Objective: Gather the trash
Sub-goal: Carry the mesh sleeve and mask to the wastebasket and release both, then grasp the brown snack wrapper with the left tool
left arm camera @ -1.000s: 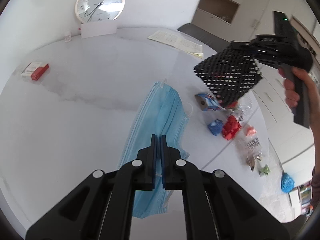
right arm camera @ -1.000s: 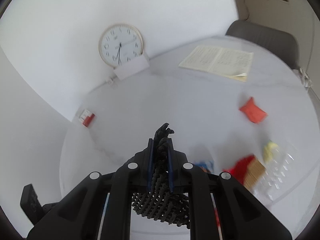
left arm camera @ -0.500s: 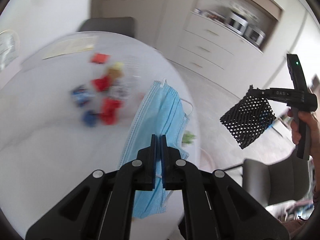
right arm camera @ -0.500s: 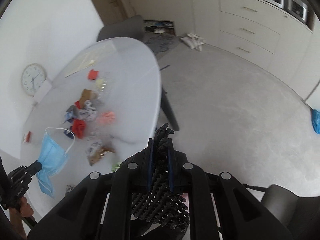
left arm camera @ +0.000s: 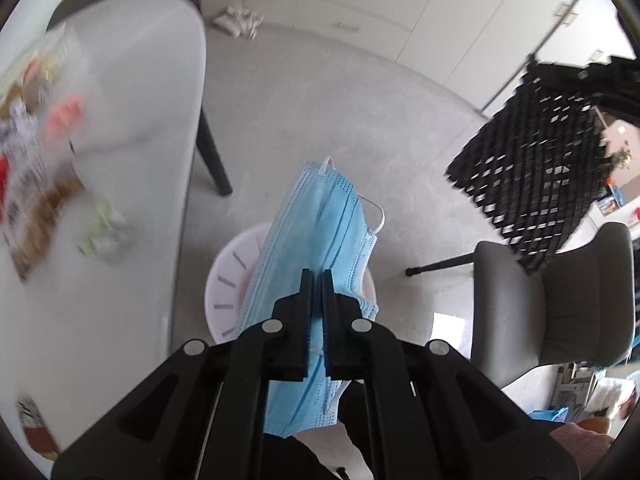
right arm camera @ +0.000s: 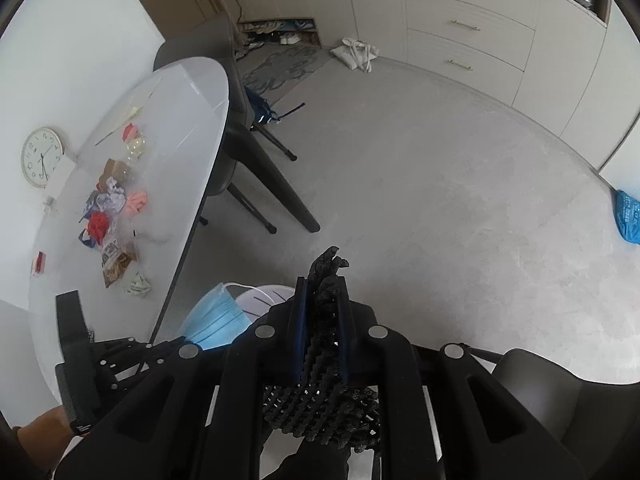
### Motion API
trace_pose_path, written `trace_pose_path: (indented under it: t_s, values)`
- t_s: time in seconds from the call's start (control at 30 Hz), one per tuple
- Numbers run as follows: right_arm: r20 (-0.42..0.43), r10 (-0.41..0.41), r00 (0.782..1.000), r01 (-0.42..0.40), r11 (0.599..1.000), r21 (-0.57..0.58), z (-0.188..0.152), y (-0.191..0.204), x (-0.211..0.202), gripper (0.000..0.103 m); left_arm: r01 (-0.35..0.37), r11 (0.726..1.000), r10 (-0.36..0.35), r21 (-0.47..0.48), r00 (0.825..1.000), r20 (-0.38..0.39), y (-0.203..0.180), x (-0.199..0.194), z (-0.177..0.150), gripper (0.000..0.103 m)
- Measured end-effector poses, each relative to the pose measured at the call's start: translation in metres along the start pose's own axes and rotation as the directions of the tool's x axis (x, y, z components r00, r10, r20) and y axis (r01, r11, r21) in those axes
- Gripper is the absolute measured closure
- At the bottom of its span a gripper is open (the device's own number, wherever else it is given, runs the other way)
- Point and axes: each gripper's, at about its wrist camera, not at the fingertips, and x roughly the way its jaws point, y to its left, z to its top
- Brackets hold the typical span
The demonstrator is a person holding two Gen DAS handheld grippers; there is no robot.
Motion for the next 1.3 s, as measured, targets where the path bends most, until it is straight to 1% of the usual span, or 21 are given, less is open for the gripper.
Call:
trace_pose_path:
  t_s: [0.07,0.1,0.13,0.17,0.2,0.23,0.33,0.47,0.57,0.6,0.73,0.77,0.8,0.83,0.87,0.9,1.0,1.07,1.17,1.23,1.3]
  values:
    - [-0.024,0.015,1.000,-0.016,1.000,-0.026,-0.001,-0.001,0.013,0.088,-0.012,1.000,0.011,-0.027,0.999,-0.039,0.002,0.019,-0.006,0.098]
    - [-0.034,0.023,0.999,-0.024,0.999,-0.036,-0.002,0.000,0.019,0.088,-0.019,0.999,0.017,-0.038,0.998,-0.055,0.003,0.027,-0.009,0.092]
    - [-0.044,0.033,0.998,-0.035,0.998,-0.043,-0.002,0.002,0.025,0.088,-0.023,0.999,0.020,-0.050,0.998,-0.066,0.005,0.034,-0.007,0.080]
    - [-0.055,0.043,0.998,-0.046,0.998,-0.049,-0.002,0.003,0.031,0.088,-0.036,0.997,0.032,-0.062,0.997,-0.066,0.007,0.039,-0.009,0.071]
    - [-0.064,0.053,0.997,-0.057,0.997,-0.055,-0.003,0.004,0.037,0.088,-0.051,0.996,0.047,-0.068,0.997,-0.062,0.011,0.041,-0.008,0.053]
    - [-0.069,0.061,0.996,-0.065,0.996,-0.062,-0.003,0.004,0.041,0.087,-0.071,0.995,0.067,-0.074,0.996,-0.054,0.012,0.042,-0.008,0.044]
    - [-0.088,0.077,0.993,-0.085,0.992,-0.089,-0.004,0.010,0.054,0.087,-0.076,0.994,0.071,-0.082,0.996,-0.059,0.009,0.046,-0.007,0.039]
    - [-0.102,0.092,0.991,-0.105,0.986,-0.127,-0.005,0.017,0.065,0.087,-0.091,0.991,0.087,-0.097,0.995,-0.046,0.004,0.035,-0.003,0.039]
    - [-0.127,0.101,0.987,-0.120,0.981,-0.155,-0.013,0.023,0.081,0.087,-0.105,0.987,0.105,-0.119,0.994,-0.005,0.005,0.005,-0.004,0.034]
    - [-0.138,0.109,0.984,-0.131,0.979,-0.158,-0.016,0.025,0.087,0.086,-0.119,0.984,0.122,-0.131,0.992,0.013,0.008,-0.009,-0.005,0.030]
    - [-0.190,0.138,0.972,-0.169,0.973,-0.158,-0.034,0.034,0.122,0.086,-0.207,0.953,0.232,-0.219,0.968,0.093,0.022,-0.071,-0.012,0.013]
    - [-0.204,0.138,0.969,-0.173,0.972,-0.160,-0.039,0.038,0.131,0.082,-0.235,0.939,0.268,-0.252,0.958,0.105,0.027,-0.090,-0.017,0.012]
    - [-0.215,0.139,0.967,-0.176,0.971,-0.162,-0.043,0.041,0.139,0.071,-0.257,0.925,0.298,-0.281,0.948,0.113,0.032,-0.104,-0.019,0.011]
    - [-0.226,0.138,0.964,-0.177,0.971,-0.164,-0.047,0.044,0.147,0.063,-0.271,0.913,0.319,-0.304,0.941,0.117,0.039,-0.112,-0.022,0.010]
    - [-0.235,0.131,0.963,-0.172,0.971,-0.164,-0.051,0.047,0.153,0.046,-0.293,0.895,0.349,-0.335,0.929,0.121,0.047,-0.125,-0.026,0.009]
    - [-0.243,0.123,0.962,-0.166,0.972,-0.165,-0.054,0.051,0.159,0.034,-0.313,0.877,0.378,-0.366,0.918,0.122,0.055,-0.136,-0.031,0.008]
    - [-0.244,0.062,0.968,-0.106,0.979,-0.172,-0.061,0.060,0.166,0.023,-0.338,0.827,0.431,-0.448,0.894,0.121,0.076,-0.162,-0.047,0.008]
    - [-0.233,0.040,0.972,-0.081,0.983,-0.167,-0.060,0.065,0.161,0.022,-0.354,0.790,0.463,-0.501,0.880,0.108,0.095,-0.177,-0.060,0.008]
    - [-0.181,0.020,0.983,-0.051,0.985,-0.168,-0.051,0.074,0.135,0.018,-0.377,0.748,0.504,-0.546,0.859,0.096,0.117,-0.193,-0.077,0.008]
    - [-0.127,0.007,0.992,-0.031,0.982,-0.184,-0.044,0.081,0.111,0.013,-0.385,0.728,0.520,-0.568,0.849,0.092,0.131,-0.201,-0.089,0.008]
    - [-0.056,-0.002,0.998,-0.010,0.978,-0.210,-0.034,0.093,0.084,0.005,-0.373,0.719,0.520,-0.586,0.849,0.098,0.143,-0.210,-0.101,0.008]
